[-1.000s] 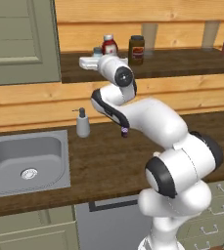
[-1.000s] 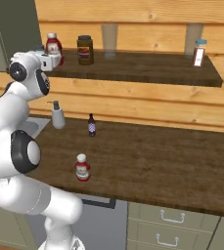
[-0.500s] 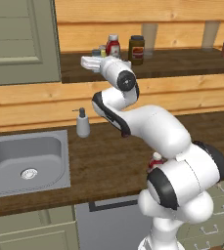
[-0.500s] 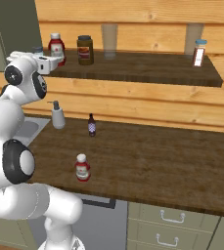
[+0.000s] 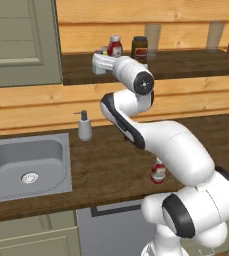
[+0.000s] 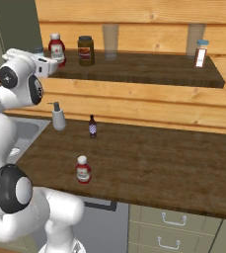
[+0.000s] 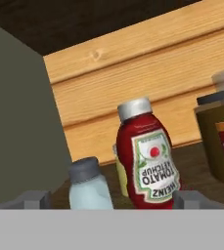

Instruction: Put the shaker and condiment bottle from the counter next to their counterparts in the cabinet.

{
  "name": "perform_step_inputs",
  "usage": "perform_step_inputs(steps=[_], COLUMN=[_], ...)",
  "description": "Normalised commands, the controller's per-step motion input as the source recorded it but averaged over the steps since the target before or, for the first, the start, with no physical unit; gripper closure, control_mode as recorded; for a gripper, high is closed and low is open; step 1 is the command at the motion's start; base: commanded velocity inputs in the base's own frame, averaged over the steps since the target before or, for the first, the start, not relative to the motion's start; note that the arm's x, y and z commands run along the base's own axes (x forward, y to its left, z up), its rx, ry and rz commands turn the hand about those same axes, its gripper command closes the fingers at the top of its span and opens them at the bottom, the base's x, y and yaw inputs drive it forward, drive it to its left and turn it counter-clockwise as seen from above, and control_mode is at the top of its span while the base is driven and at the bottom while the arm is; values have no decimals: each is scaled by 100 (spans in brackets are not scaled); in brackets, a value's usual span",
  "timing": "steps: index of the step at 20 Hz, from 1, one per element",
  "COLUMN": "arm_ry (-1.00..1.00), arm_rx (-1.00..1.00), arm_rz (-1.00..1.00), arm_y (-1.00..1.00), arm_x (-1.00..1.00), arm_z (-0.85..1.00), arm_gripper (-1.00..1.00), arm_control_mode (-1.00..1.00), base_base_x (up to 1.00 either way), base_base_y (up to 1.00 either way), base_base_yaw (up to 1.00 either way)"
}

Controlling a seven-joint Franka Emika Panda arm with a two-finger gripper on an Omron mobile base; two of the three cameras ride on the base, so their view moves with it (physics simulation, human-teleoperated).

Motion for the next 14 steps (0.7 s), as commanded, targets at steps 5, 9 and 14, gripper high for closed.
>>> perform_step_inputs(steps=[5,9,14], arm_ry=[15,14,8], arm_rx=[11,12,12], arm_rz=[0,-2,0], arm_y=[-46,-49,-60], arm_x=[-81,-98,-100], arm_z=[0,0,0], arm_gripper=[-100,-100,-100], arm_control_mode=[-100,-100,-100], base_base_x=[0,0,0], base_base_y=[0,0,0], base_base_yaw=[0,0,0])
